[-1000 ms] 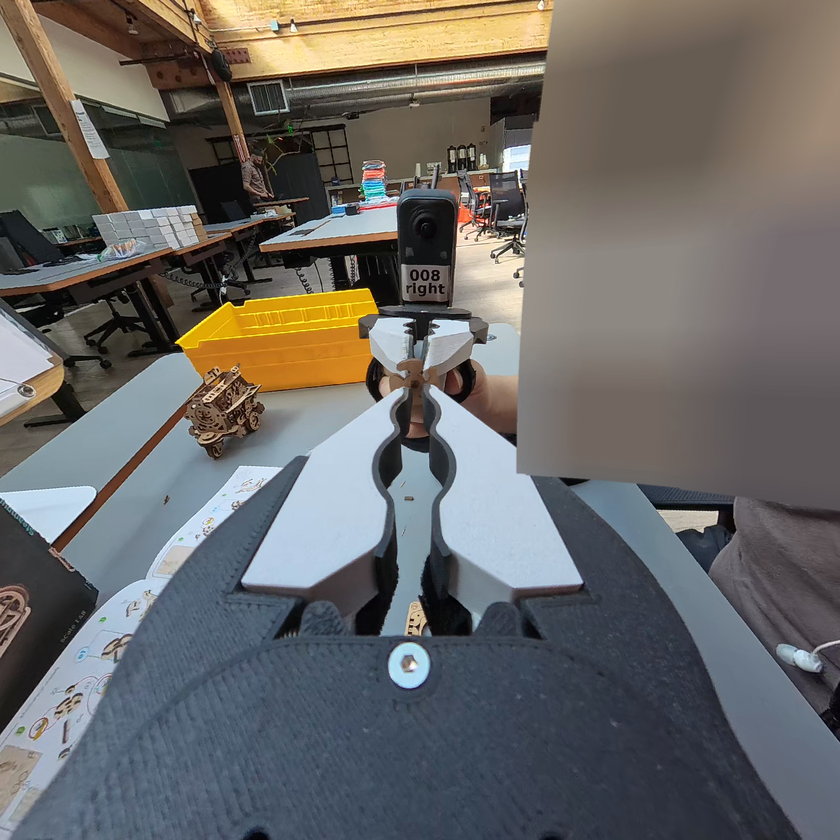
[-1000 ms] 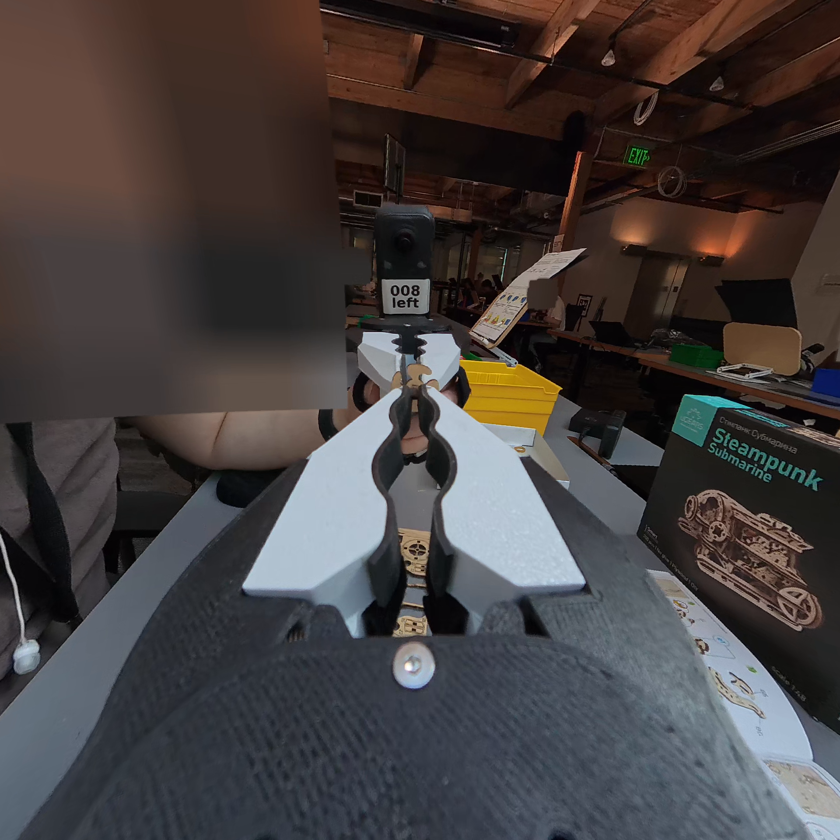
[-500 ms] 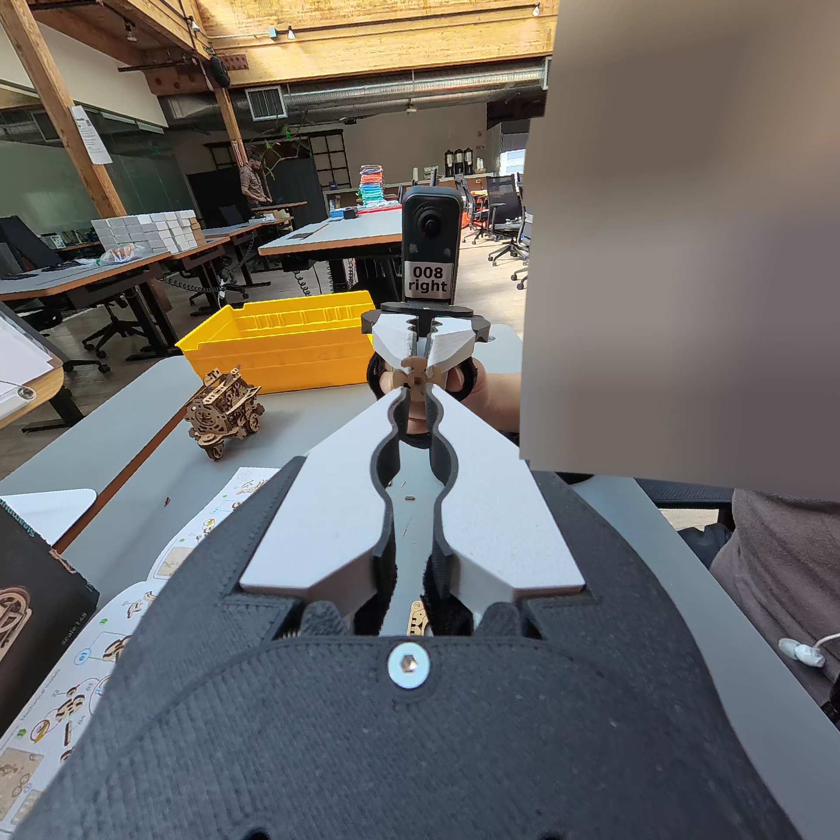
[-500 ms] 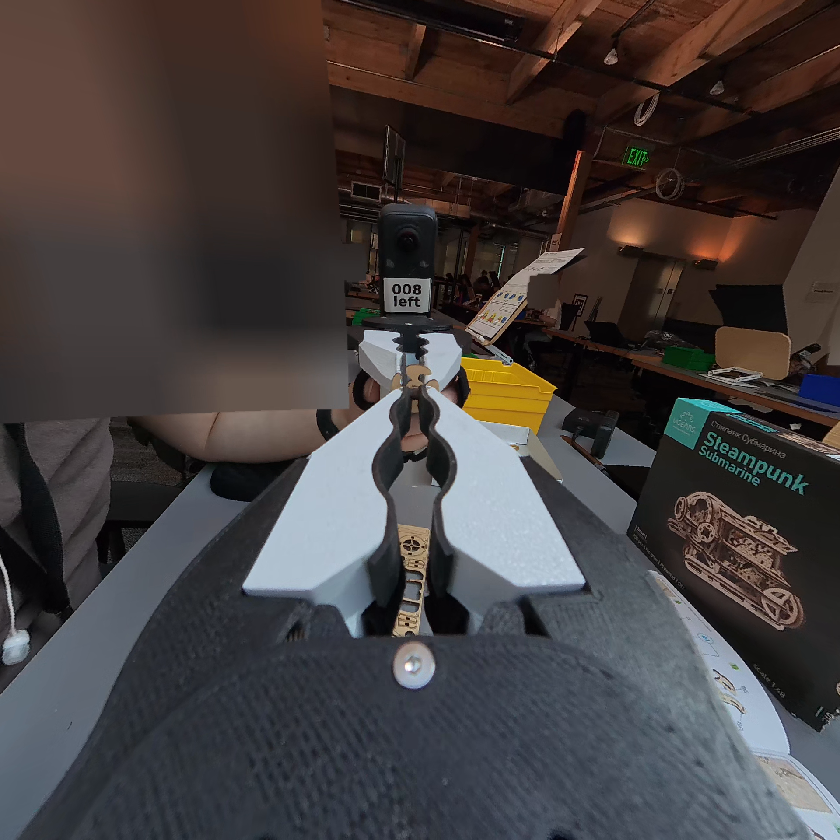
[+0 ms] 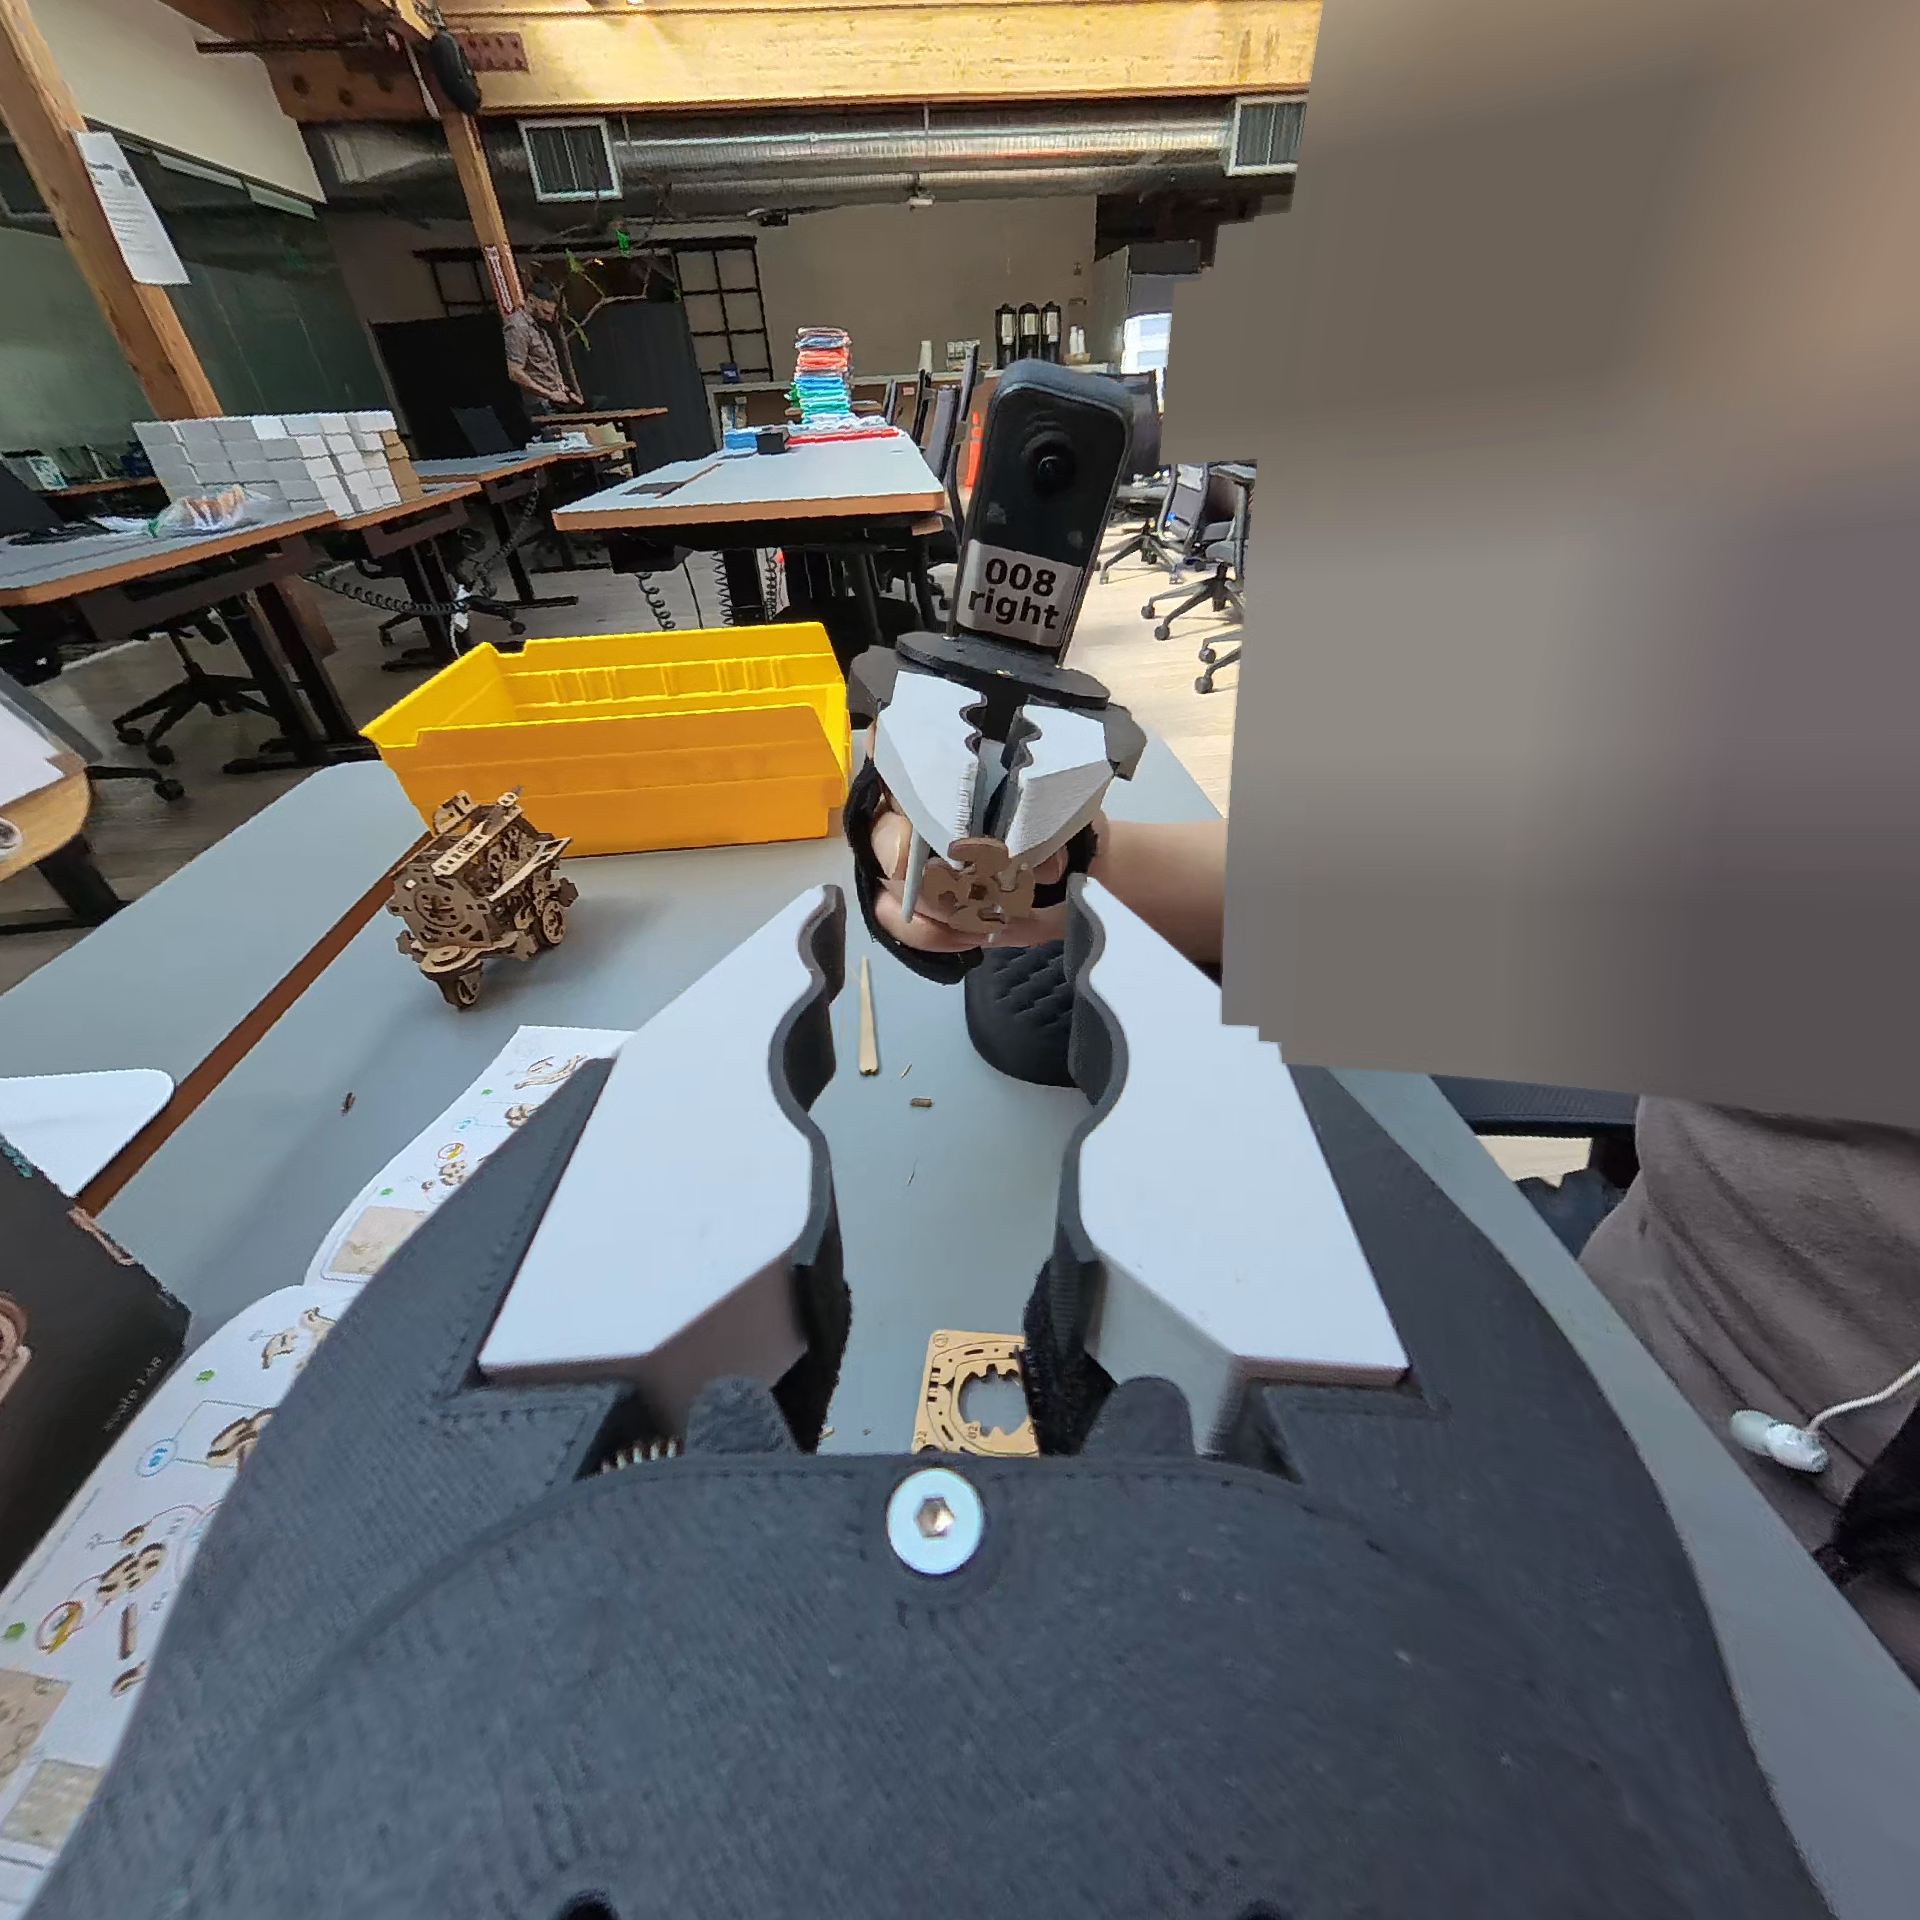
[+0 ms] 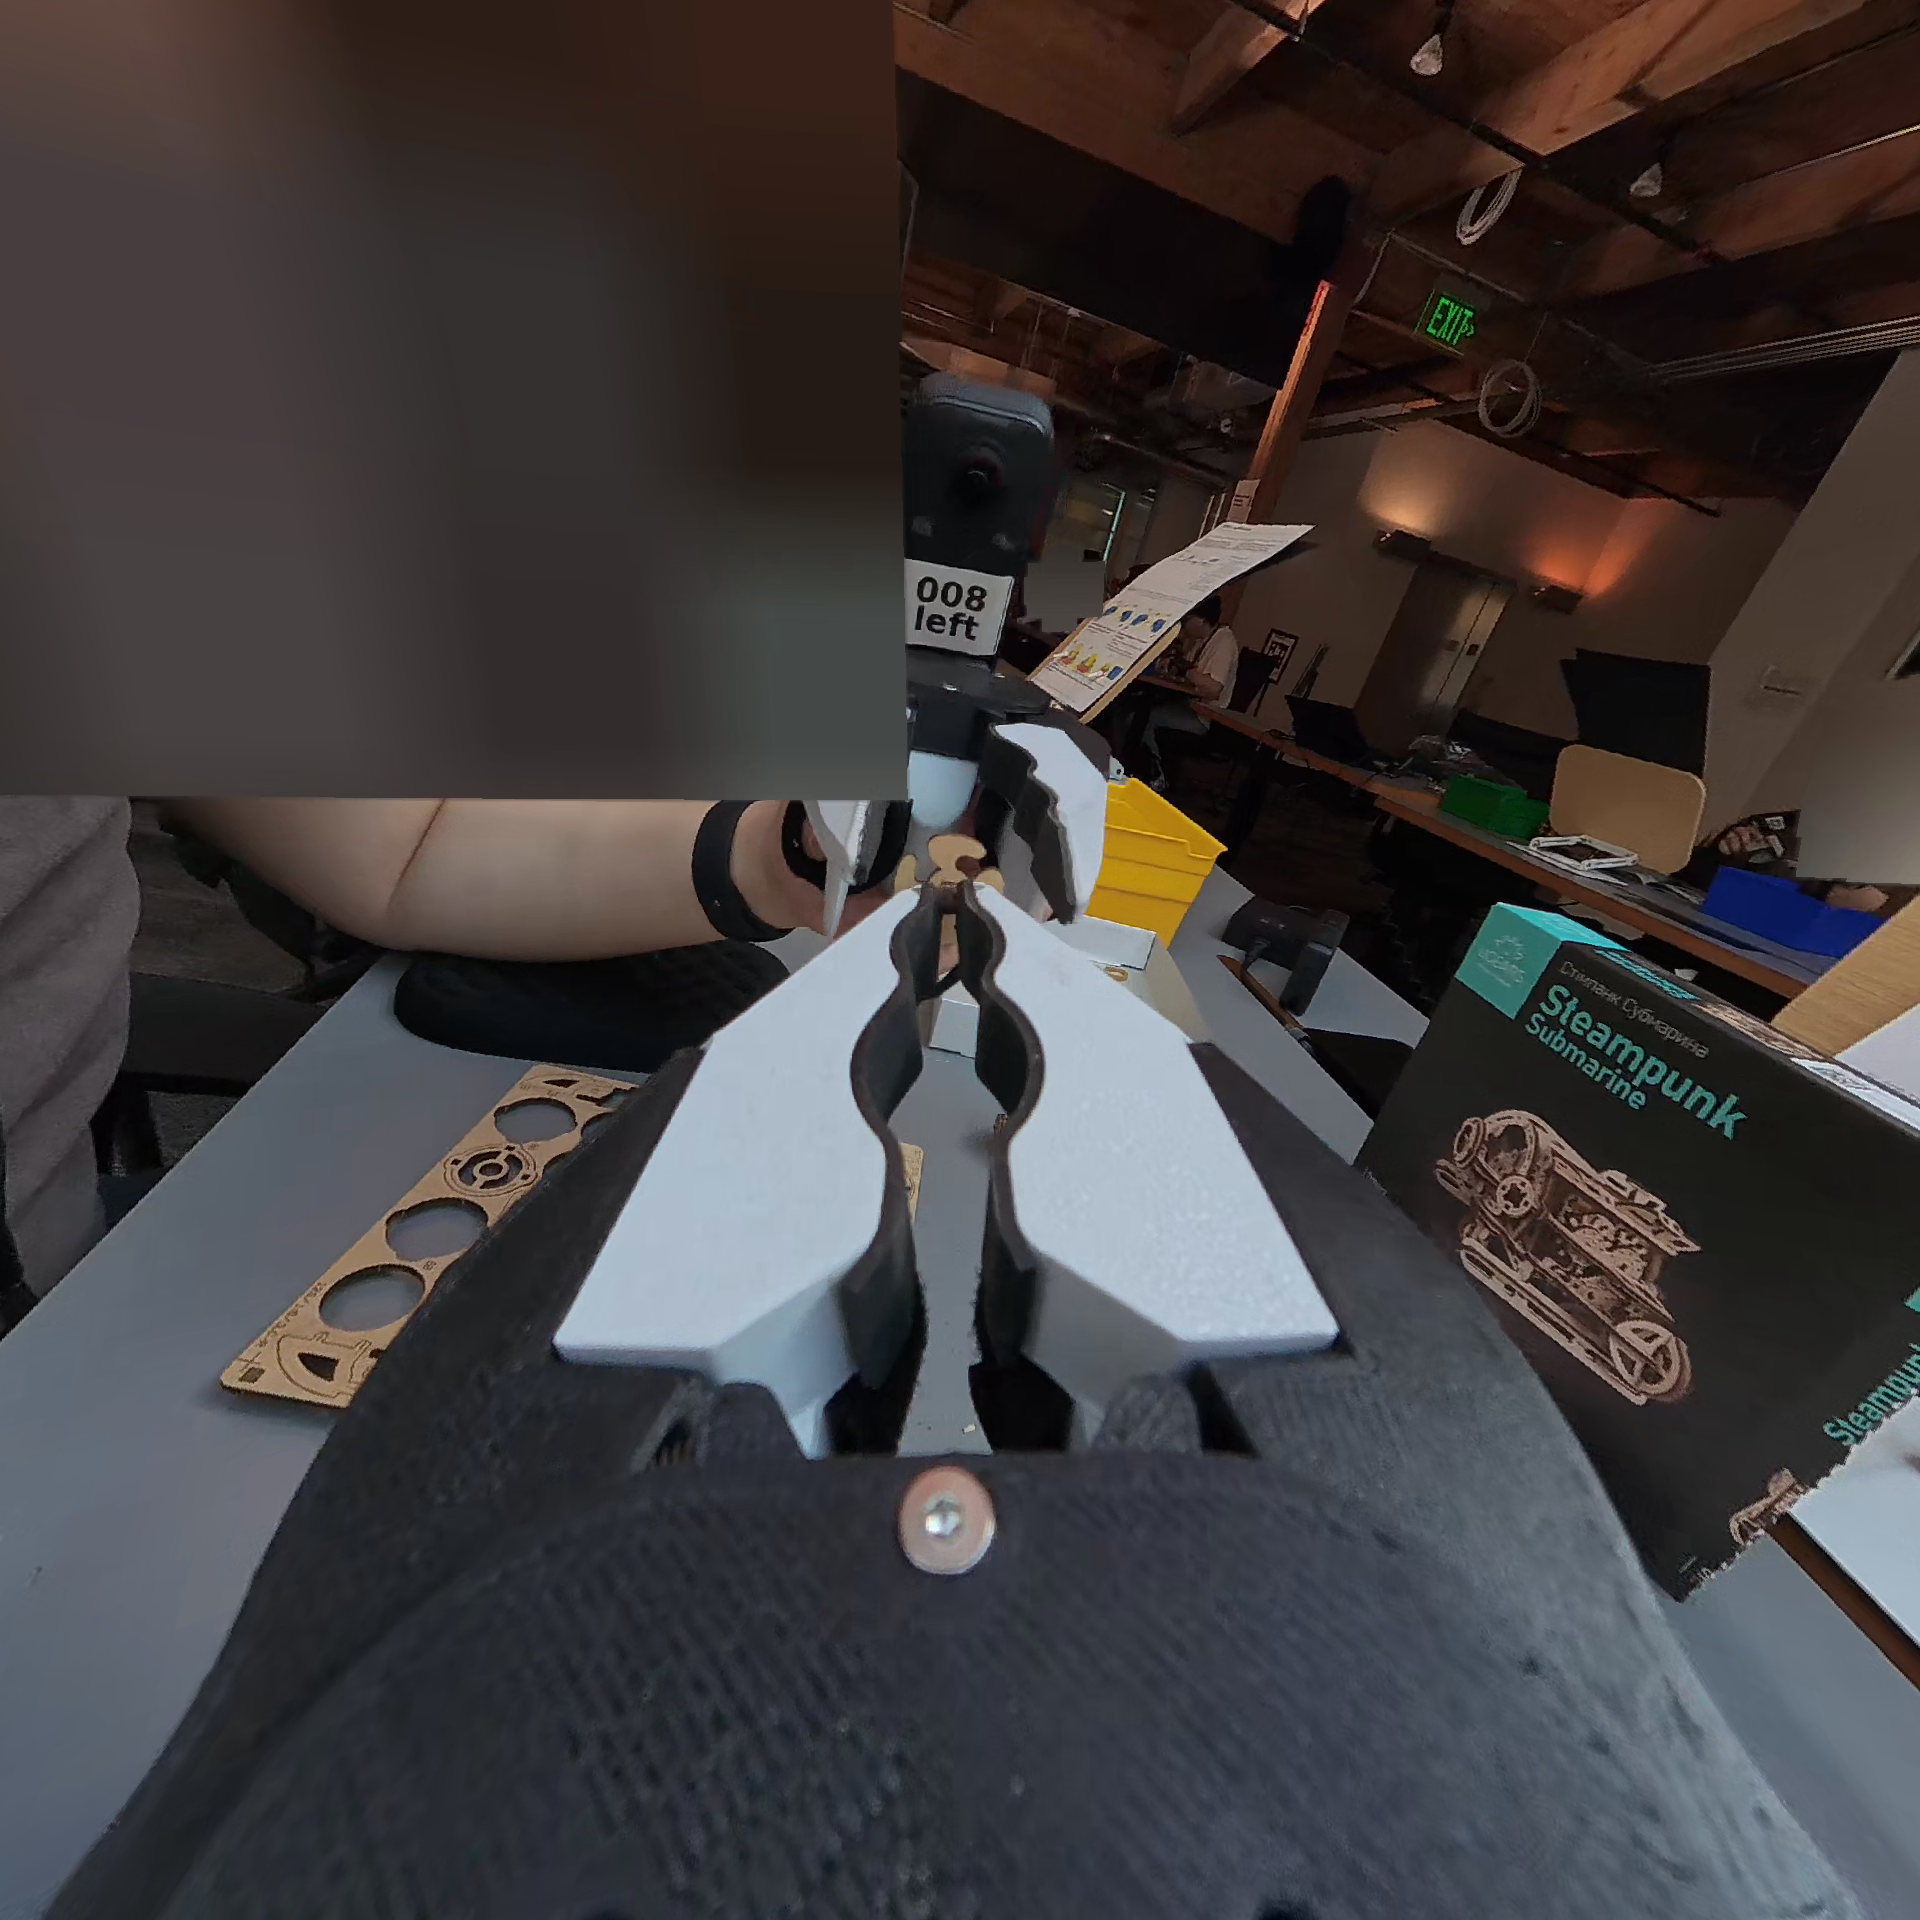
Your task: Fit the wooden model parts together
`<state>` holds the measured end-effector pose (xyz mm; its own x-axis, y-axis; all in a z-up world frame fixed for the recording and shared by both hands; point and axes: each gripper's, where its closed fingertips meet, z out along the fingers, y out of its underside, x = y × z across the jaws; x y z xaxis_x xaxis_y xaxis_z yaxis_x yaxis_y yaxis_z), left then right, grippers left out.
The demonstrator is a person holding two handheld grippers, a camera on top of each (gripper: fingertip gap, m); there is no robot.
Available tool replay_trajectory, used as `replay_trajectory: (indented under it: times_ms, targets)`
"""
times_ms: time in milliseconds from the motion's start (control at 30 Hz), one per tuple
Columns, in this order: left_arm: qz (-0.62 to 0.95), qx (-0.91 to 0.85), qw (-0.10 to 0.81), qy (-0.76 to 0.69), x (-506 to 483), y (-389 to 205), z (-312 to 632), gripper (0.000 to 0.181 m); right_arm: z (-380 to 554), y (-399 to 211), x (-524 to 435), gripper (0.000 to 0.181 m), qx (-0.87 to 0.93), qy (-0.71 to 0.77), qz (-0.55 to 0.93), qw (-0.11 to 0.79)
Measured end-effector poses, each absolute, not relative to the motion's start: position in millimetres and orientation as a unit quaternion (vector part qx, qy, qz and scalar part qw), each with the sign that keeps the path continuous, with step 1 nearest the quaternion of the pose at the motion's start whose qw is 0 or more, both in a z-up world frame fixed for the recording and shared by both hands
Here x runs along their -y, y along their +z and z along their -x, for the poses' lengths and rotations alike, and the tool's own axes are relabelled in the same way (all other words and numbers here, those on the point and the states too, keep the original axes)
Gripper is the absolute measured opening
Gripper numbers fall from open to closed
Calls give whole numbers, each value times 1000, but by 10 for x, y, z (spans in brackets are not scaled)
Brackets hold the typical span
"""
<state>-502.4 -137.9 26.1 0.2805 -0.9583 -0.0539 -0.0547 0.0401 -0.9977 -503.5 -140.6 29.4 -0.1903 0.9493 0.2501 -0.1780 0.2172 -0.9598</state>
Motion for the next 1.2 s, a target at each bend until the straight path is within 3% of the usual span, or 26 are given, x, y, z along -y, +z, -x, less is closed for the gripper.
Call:
replay_trajectory:
  times_ms: [300, 600, 1200]
  targets:
    - [557, -481, 578, -352, 1422, 180, 4930, 20, 5068, 256, 1442, 2, 571, 528, 342, 527]
    - [564, -491, 570, -341, 1416, 128, 4930, 21, 5084, 229, 1434, 10, 580, 507, 344, 537]
    - [570, -490, 565, -339, 1402, 106, 4923, 21, 5101, 171, 1432, 2, 593, 502, 363, 514]
